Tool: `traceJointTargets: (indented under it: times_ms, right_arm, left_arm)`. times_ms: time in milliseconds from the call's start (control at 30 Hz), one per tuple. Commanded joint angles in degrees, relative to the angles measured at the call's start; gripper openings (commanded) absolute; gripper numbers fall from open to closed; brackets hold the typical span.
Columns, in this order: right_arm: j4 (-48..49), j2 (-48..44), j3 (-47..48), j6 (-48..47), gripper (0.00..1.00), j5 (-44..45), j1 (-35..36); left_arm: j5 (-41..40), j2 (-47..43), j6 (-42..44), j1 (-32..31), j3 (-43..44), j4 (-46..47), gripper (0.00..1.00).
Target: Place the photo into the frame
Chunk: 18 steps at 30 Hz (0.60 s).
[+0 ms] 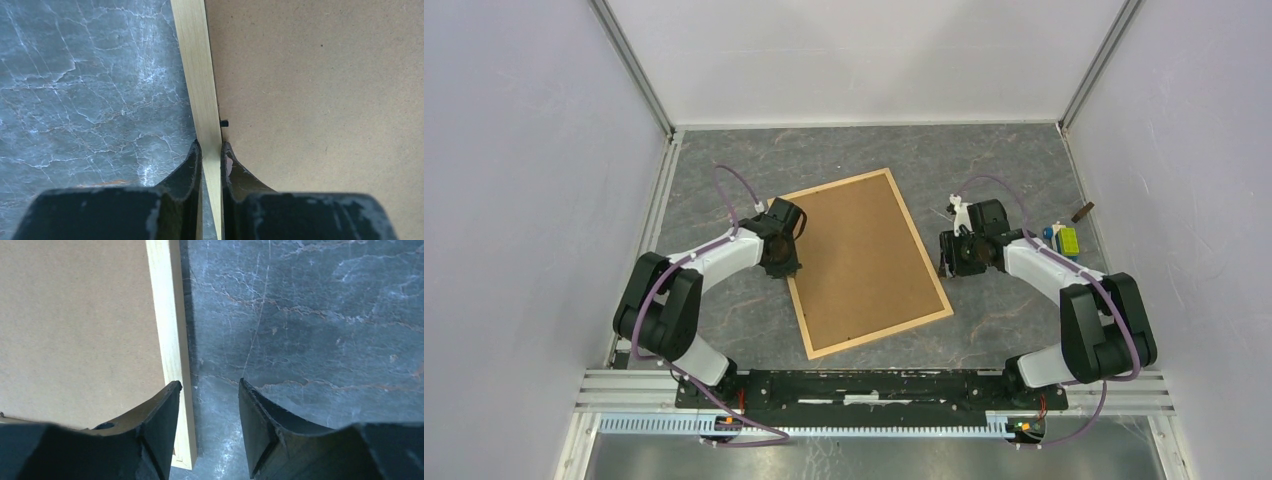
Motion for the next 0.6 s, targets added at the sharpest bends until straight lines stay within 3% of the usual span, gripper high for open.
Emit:
traceJointTargets:
  times_ms: [0,233,567]
  right_arm:
    - [-5.2,-1.2,3.2,-2.0,0.51,2.4,0.0]
    - [-5.0,0.6,2.3,-2.1,0.39,-1.4,2.4]
    - [-6.2,1.4,2.2,-2.7,0.35,1.1,4.3]
  left_arm:
    - [-1.4,0.3,10.0,0.4,-0.1,0.7,0.05]
    - [0.7,1.4,9.9,0.7,0.2,0.9,0.02]
    - [0.8,2.9,7.5,1.2,0.5,0.5,0.02]
